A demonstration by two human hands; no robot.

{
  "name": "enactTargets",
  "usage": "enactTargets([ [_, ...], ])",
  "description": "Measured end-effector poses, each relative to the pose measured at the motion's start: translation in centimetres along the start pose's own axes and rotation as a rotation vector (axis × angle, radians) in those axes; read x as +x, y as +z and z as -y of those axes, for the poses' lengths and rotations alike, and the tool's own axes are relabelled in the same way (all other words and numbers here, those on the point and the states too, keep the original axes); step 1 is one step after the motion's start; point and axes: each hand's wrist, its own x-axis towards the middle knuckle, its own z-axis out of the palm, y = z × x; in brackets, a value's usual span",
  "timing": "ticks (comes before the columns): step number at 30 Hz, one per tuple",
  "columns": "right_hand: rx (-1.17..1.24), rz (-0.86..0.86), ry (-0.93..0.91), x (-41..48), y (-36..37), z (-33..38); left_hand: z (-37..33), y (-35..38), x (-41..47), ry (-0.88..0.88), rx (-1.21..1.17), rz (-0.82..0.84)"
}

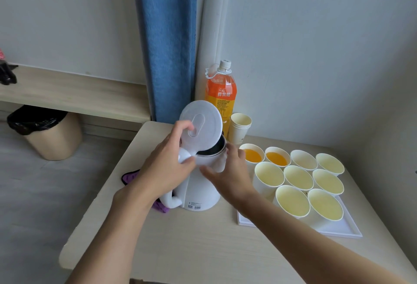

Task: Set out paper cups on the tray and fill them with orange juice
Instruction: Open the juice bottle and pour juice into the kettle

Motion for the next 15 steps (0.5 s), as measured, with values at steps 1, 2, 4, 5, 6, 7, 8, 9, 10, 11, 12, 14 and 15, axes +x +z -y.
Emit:
enactTargets([
  [1,-0.011,-0.006,0.007,0.0,0.1,0.2,0.1,0.0,-0.2,0.007,-0.026,-0.019],
  [2,-0.020,-0.015,0.014,0.0,0.2,0.2,0.2,0.0,-0.4,0.014,-0.054,-0.036],
  [4,-0.034,-0.025,0.022,0.1,0.2,0.4,0.5,0.3,-0.5,0.029,-0.105,-0.060],
  [5,-0.038,-0.022,0.026,0.1,0.0,0.5,0.4,0.4,-0.4,0.037,-0.138,-0.073],
  [6,-0.040,-0.018,0.025,0.1,-0.2,0.5,0.2,0.4,-0.3,0.043,-0.192,-0.094],
  [7,-0.045,-0.016,0.028,0.1,-0.6,0.7,-0.2,0.3,-0.1,0.045,-0.263,-0.132],
  [8,-0.047,-0.023,0.032,0.2,-1.1,0.9,-0.7,0.1,0.2,0.044,-0.331,-0.186],
  [9,-0.054,-0.035,0.037,0.5,-1.7,1.2,-1.4,-0.4,0.7,0.042,-0.383,-0.250],
  [10,-0.074,-0.047,0.041,1.1,-2.5,1.6,-2.2,-1.0,1.4,0.034,-0.419,-0.307],
  [11,-0.104,-0.065,0.041,2.0,-3.3,2.3,-3.0,-1.7,2.3,0.021,-0.440,-0.346],
  [12,-0.131,-0.088,0.037,3.2,-4.2,3.0,-3.8,-2.4,3.6,0.005,-0.443,-0.358],
  [14,-0.150,-0.123,0.012,6.2,-5.7,4.9,-5.5,-3.6,6.5,-0.035,-0.376,-0.303],
  [15,-0.161,-0.132,-0.013,7.8,-6.5,6.0,-6.5,-4.0,8.1,-0.063,-0.321,-0.246],
])
